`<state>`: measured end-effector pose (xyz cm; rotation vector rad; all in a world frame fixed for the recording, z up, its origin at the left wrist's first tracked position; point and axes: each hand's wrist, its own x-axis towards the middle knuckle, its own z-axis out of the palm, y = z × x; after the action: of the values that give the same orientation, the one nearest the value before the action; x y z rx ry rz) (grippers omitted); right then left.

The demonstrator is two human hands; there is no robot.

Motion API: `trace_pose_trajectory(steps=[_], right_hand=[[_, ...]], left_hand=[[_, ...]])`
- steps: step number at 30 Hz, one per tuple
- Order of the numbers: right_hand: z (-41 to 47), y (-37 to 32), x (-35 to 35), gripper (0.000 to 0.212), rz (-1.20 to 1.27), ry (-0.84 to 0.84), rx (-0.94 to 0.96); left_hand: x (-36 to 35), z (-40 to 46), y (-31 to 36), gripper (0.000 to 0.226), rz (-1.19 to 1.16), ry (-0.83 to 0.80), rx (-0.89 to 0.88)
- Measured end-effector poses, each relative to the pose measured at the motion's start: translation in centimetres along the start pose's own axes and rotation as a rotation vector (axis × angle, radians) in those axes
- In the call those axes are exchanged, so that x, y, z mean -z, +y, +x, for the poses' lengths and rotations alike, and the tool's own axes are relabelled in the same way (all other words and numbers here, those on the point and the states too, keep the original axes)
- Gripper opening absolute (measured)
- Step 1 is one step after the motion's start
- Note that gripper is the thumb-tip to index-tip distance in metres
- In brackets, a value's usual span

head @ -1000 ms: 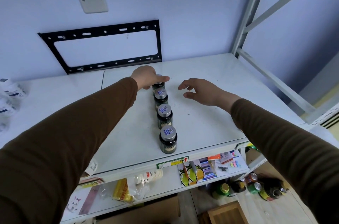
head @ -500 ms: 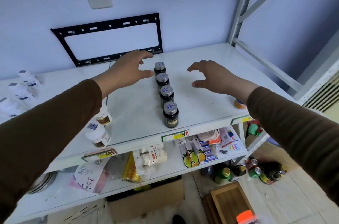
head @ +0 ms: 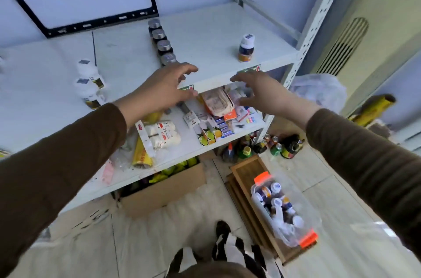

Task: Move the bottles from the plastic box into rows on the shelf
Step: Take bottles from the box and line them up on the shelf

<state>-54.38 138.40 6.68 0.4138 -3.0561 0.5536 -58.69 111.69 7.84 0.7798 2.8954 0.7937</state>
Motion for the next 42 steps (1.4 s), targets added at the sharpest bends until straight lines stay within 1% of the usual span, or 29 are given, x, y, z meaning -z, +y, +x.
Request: trace_pose_trajectory(steps=[3,6,10,16,19,21,25,28,30,33,36,38,42], right_hand=[[-4.5,2.2,-1.3,0.061,0.015,-0.021,-0.063],[-8.7,5.4,-3.0,0.061,0.027,-0.077,-0.121],[-13.2,9.9,-5.6,0.060,0.071,-0.160,-0.219],[-20.3,18.0,-11.2,0.057,0.160,-0.313,-0.345],[-23.3,21.9,-14.5,0.055,0.205,-0.407,-0.411],[-25.1,24.3,-16.9,0.051,0.227,-0.467,-0.464],[-28.3,28.5,-22.1,0.046,0.269,-0.560,-0.557],[-29.5,30.3,-25.8,0.046,0.287,-0.622,-0.569],[-30.1,31.2,-28.3,0.048,0.283,-0.645,-0.559],[-30.6,32.5,-32.1,0.052,0.209,-0.696,-0.517],[-30.5,33.6,-35.2,0.053,0.118,-0.746,-0.468],[-30.3,34.3,-36.9,0.055,0.062,-0.775,-0.434],[-30.0,34.9,-39.8,0.057,-0.029,-0.829,-0.321]], left_hand=[[-4.2,-1.0,2.5,0.061,-0.054,-0.074,0.000],[-9.2,-1.7,4.8,0.061,-0.076,-0.168,0.034],[-15.7,-2.2,7.3,0.062,-0.094,-0.271,0.028],[-27.2,-3.1,10.9,0.060,-0.166,-0.398,0.128],[-33.4,-3.6,11.9,0.061,-0.176,-0.440,0.193],[-37.6,-4.1,12.0,0.059,-0.156,-0.501,0.233],[-45.8,-4.9,11.6,0.058,-0.087,-0.629,0.247],[-50.5,-4.9,11.6,0.049,-0.073,-0.668,0.216],[-53.2,-4.8,11.5,0.048,-0.052,-0.688,0.191],[-56.9,-4.9,11.0,0.048,0.040,-0.709,0.171],[-59.9,-5.0,10.4,0.047,0.118,-0.723,0.212],[-61.8,-5.1,10.1,0.050,0.150,-0.730,0.253],[-65.2,-5.5,9.6,0.066,0.239,-0.729,0.338]])
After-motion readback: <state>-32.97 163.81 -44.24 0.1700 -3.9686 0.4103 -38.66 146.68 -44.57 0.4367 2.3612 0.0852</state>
